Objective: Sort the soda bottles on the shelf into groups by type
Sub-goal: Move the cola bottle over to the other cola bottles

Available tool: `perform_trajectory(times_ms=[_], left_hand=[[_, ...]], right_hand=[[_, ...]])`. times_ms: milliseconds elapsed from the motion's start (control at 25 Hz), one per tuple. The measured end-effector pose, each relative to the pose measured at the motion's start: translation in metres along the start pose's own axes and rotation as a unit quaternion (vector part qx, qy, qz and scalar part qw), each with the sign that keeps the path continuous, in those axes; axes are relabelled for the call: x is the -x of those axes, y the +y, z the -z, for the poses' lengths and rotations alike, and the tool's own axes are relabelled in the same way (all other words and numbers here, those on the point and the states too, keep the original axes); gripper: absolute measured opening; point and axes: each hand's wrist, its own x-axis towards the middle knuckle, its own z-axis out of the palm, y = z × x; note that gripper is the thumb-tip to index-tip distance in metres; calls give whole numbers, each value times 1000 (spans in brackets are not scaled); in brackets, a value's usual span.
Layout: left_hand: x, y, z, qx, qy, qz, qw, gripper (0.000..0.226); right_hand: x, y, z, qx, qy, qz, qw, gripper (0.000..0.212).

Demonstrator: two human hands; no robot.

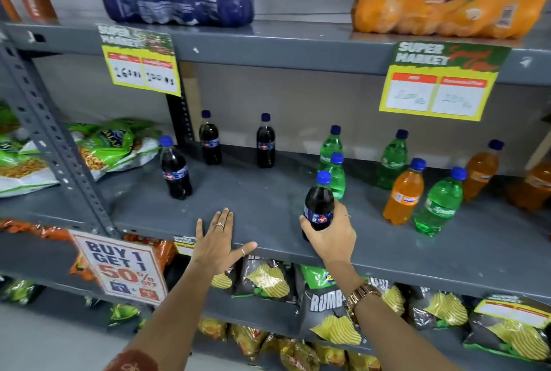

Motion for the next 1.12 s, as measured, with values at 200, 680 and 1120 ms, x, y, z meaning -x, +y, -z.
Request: perform_trajectory(times_ms=[200,680,1120], left_hand=[[-3,-32,5,28,8,33,999,144],[-10,-40,-3,42,36,22,998,138],[-13,-43,-7,49,34,24,998,137]], right_hand=[[-4,-25,-44,8,-40,12,999,58],[-18,-59,-120,16,-68,50,996,61],[-22,-62,-140,34,-85,55,994,69]])
